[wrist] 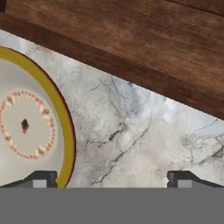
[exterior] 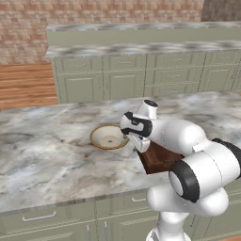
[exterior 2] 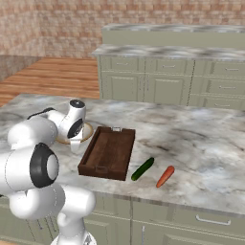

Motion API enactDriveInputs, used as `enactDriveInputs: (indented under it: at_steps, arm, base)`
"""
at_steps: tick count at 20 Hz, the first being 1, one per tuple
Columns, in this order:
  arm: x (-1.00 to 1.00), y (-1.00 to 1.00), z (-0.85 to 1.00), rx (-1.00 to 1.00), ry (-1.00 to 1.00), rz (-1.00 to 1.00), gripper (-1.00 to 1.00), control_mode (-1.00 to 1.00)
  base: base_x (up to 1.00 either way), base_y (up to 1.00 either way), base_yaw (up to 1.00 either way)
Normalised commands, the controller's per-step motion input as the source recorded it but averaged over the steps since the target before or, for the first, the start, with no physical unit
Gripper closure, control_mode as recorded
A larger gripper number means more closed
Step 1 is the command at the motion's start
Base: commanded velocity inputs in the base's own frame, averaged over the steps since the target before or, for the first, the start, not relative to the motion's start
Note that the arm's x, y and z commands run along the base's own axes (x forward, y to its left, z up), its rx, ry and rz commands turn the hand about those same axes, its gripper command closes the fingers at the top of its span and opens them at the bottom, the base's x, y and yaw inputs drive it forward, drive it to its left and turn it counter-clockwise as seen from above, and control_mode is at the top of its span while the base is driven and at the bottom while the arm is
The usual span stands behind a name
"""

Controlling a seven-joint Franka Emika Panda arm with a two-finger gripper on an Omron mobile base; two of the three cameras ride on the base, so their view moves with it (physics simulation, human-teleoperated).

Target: Place the two vegetables and bowl onto the tray for setting up a vegetable dip station.

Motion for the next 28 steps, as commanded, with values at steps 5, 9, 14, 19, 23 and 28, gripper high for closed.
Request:
enactDriveInputs:
  at_steps: [5, 9, 14, 19, 23, 28]
  arm:
    - [0.1, 0.0, -0.04, 0.0, 0.0, 0.0, -1.0, -1.0]
    - [0.06, 0.02, -0.04, 0.0, 0.0, 0.0, -1.0, -1.0]
    - [0.06, 0.02, -0.04, 0.0, 0.0, 0.0, -1.0, -1.0]
    - [0.04, 0.0, -0.04, 0.0, 0.0, 0.0, -1.0, -1.0]
    - [0.04, 0.0, -0.05, 0.0, 0.0, 0.0, -1.0, -1.0]
    - [0.03, 0.0, -0.05, 0.0, 0.0, 0.0, -1.0, -1.0]
  base:
    - [0.0, 0.0, 0.0]
    - [0.0, 0.0, 0.0]
    - [0.0, 0.0, 0.0]
    - [0.0, 0.0, 0.0]
    - [0.0, 0.0, 0.0]
    - [0.0, 0.0, 0.0]
